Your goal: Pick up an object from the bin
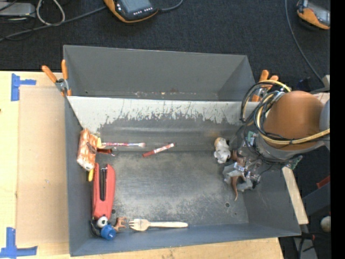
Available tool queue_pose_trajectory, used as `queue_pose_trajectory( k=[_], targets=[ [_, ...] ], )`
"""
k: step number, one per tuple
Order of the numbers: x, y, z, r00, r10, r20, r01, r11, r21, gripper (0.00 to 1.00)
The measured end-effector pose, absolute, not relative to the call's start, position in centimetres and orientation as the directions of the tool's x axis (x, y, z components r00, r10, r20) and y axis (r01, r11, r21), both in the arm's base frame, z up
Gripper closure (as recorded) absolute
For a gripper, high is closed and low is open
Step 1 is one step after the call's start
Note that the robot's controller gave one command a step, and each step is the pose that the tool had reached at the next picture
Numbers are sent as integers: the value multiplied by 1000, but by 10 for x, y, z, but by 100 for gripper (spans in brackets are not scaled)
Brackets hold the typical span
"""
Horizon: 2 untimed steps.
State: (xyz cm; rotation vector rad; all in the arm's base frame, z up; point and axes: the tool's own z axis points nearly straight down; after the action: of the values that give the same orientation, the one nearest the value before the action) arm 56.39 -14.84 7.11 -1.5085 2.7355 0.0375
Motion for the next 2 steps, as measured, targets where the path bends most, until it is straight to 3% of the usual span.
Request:
queue_pose_trajectory(
  k=[1,2],
  targets=[
    [564,-148,71,-534,-845,-27,-845,534,13,100],
    [558,-146,153,-508,-861,-24,-861,508,17,100]
  ],
)
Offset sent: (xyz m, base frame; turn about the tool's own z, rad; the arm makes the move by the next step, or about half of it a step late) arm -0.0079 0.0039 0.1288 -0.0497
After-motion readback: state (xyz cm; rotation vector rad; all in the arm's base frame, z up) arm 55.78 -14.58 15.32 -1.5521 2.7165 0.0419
